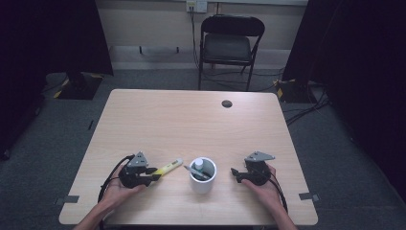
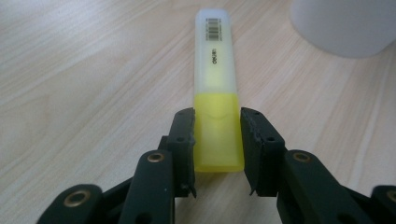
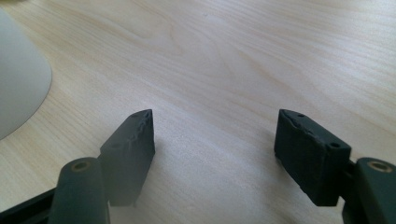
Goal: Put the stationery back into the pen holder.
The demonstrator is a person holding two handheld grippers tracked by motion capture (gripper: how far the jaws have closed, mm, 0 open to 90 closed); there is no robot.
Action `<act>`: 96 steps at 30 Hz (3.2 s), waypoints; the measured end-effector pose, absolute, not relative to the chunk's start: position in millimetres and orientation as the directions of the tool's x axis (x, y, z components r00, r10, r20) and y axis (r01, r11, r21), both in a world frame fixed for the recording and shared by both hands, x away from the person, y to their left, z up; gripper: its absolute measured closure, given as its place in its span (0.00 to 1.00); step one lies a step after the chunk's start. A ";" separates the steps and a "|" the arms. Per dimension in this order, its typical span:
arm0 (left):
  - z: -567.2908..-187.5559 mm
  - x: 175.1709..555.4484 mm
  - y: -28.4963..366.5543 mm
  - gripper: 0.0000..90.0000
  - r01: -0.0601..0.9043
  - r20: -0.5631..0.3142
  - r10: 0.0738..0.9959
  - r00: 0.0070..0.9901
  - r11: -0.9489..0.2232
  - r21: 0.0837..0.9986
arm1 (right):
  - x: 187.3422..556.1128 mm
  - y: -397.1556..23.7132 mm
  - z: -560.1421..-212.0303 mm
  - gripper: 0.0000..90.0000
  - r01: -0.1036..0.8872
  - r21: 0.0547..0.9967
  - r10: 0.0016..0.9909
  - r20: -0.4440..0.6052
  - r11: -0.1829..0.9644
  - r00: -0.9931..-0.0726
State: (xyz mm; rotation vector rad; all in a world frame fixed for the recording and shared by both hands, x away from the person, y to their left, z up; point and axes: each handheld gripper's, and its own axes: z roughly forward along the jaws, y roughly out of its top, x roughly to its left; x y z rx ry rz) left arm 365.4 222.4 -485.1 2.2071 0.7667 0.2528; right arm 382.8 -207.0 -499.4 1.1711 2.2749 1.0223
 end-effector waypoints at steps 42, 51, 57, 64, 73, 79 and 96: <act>-438.0 355.9 235.3 0.75 0.411 -0.189 0.567 0.802 -0.293 0.863 | 382.9 -207.0 -499.4 0.31 0.536 0.750 0.816 -0.008 0.387 -0.579; -433.8 355.5 233.8 0.75 0.420 -0.209 0.565 0.798 -0.274 0.865 | 382.9 -207.1 -499.4 0.31 0.537 0.750 0.815 -0.006 0.387 -0.579; -429.3 354.9 233.2 0.75 0.414 -0.205 0.562 0.801 -0.274 0.868 | 383.0 -207.1 -499.4 0.31 0.537 0.750 0.815 -0.006 0.387 -0.579; -420.2 354.8 234.8 0.75 0.395 -0.196 0.559 0.806 -0.259 0.881 | 383.0 -207.0 -499.4 0.31 0.537 0.750 0.815 -0.006 0.387 -0.579; -413.1 353.6 234.3 0.75 0.375 -0.199 0.546 0.814 -0.230 0.898 | 383.4 -206.9 -499.5 0.31 0.536 0.750 0.815 -0.008 0.388 -0.579; -401.7 353.8 236.2 0.75 0.354 -0.196 0.542 0.817 -0.204 0.913 | 383.5 -206.8 -499.4 0.31 0.537 0.750 0.816 -0.005 0.385 -0.579; -379.0 353.5 233.6 0.75 0.314 -0.180 0.534 0.826 -0.170 0.934 | 383.7 -206.9 -499.5 0.31 0.535 0.751 0.814 -0.006 0.387 -0.580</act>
